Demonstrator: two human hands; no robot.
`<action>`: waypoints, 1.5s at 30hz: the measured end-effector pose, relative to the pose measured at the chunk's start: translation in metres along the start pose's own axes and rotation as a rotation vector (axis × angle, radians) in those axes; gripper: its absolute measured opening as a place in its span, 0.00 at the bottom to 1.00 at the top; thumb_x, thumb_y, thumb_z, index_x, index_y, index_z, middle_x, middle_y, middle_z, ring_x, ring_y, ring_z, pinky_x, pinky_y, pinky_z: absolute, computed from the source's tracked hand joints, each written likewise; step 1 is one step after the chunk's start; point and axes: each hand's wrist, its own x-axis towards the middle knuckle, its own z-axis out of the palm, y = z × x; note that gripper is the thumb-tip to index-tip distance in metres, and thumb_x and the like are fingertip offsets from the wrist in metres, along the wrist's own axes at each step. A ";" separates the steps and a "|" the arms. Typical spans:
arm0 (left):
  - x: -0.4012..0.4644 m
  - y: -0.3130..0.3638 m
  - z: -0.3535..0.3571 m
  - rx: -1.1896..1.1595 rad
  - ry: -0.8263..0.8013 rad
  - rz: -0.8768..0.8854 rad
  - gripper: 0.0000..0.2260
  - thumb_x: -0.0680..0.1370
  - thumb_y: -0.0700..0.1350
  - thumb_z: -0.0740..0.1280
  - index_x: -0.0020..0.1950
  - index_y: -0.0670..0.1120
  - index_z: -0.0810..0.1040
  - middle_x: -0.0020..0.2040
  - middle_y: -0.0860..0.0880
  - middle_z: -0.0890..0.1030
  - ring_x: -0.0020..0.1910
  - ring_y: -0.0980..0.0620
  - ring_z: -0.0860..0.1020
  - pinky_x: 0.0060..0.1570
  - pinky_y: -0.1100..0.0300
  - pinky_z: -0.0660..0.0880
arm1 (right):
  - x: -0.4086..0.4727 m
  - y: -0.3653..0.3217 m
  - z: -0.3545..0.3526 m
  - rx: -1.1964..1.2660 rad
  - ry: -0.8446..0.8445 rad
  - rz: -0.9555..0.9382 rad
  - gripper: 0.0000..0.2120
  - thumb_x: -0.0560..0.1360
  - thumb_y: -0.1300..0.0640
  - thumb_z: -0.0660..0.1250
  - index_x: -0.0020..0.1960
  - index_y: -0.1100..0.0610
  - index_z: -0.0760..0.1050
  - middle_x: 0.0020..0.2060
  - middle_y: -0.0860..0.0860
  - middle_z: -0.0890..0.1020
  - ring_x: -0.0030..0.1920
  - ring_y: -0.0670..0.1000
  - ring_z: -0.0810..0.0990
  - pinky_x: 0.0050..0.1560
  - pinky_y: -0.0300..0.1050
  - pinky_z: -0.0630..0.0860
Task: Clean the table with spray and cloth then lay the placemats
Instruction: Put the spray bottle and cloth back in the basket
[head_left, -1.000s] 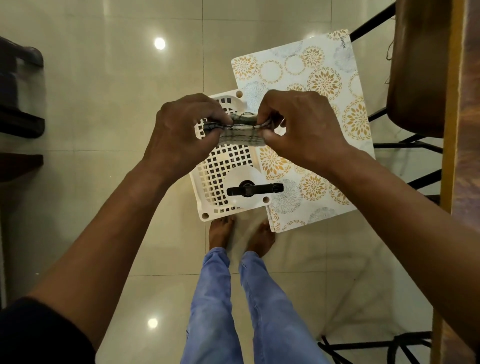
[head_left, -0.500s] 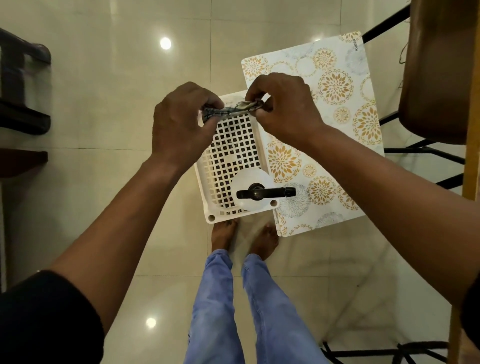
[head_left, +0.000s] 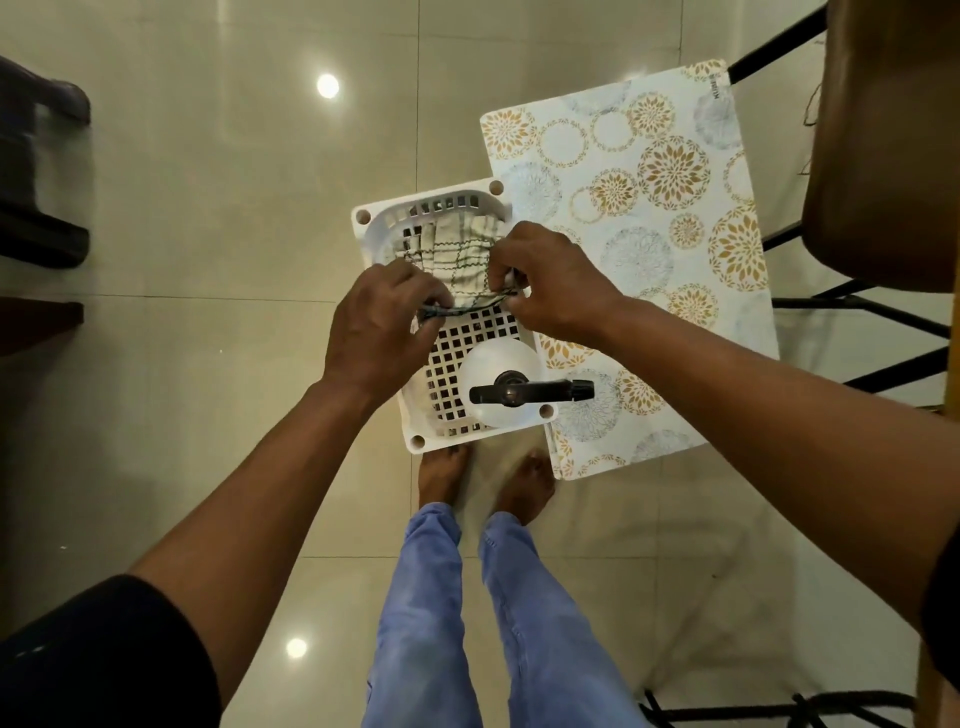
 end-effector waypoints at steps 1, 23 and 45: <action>-0.002 -0.002 0.001 -0.005 -0.016 -0.003 0.08 0.75 0.40 0.77 0.54 0.48 0.86 0.51 0.48 0.84 0.51 0.43 0.79 0.49 0.50 0.75 | 0.000 0.001 0.001 -0.020 -0.028 0.011 0.12 0.70 0.68 0.70 0.49 0.53 0.80 0.52 0.50 0.76 0.51 0.53 0.77 0.48 0.46 0.76; 0.010 0.042 -0.038 -0.175 0.124 -0.209 0.13 0.79 0.45 0.69 0.61 0.52 0.87 0.58 0.51 0.86 0.53 0.45 0.83 0.63 0.54 0.76 | -0.042 -0.004 -0.038 0.139 0.265 0.202 0.17 0.78 0.65 0.65 0.59 0.51 0.85 0.56 0.48 0.86 0.56 0.49 0.81 0.60 0.47 0.77; -0.112 0.175 0.044 -0.814 -0.676 -0.845 0.09 0.85 0.41 0.68 0.48 0.46 0.87 0.44 0.47 0.86 0.40 0.49 0.83 0.43 0.54 0.84 | -0.233 0.004 0.076 1.056 0.688 1.134 0.09 0.79 0.59 0.70 0.59 0.52 0.79 0.49 0.53 0.85 0.44 0.51 0.84 0.44 0.50 0.80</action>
